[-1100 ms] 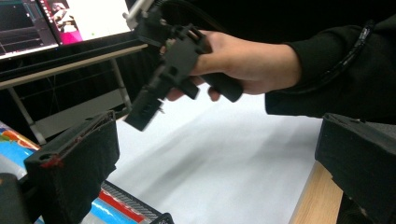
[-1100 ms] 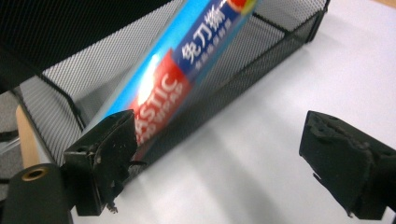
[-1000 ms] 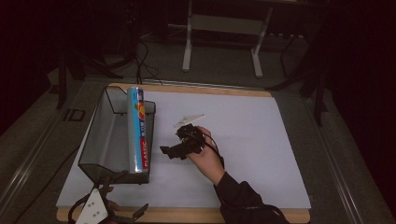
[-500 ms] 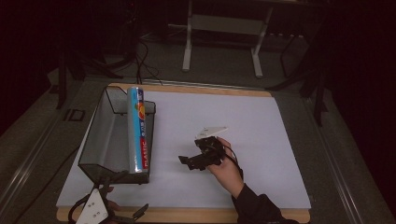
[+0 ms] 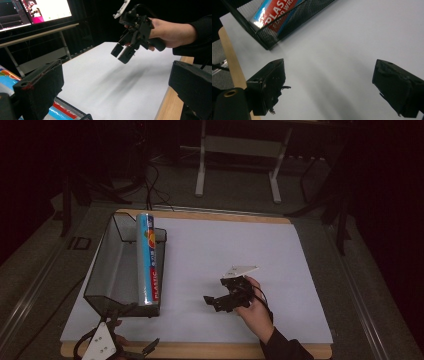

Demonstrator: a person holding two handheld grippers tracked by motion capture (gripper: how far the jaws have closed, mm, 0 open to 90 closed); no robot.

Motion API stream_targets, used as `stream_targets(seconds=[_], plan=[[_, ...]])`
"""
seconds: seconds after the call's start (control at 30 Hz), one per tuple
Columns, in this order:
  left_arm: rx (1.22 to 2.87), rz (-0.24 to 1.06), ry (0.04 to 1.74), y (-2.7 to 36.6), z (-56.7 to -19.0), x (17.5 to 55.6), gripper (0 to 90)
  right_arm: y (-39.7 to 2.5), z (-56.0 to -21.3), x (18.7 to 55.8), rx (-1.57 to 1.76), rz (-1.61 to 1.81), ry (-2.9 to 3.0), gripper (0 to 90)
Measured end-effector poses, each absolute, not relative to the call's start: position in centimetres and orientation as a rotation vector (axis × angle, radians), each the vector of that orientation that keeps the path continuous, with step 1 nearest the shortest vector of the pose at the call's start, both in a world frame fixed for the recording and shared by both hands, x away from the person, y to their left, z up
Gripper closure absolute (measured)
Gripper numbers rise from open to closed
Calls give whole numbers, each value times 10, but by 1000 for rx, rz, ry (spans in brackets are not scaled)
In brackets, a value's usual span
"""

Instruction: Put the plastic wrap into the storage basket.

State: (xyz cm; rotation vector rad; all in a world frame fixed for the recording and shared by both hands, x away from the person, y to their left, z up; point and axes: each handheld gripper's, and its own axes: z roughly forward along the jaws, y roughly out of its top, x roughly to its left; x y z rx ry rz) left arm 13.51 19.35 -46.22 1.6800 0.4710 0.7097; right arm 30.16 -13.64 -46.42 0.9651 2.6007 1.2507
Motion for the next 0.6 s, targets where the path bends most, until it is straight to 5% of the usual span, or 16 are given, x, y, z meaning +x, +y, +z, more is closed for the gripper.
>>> stream_targets(seconds=[0.6], plan=[[1679, 712, 465, 193, -462, 135, 6, -180, -465, 284, 1032, 1234, 2487, 112]])
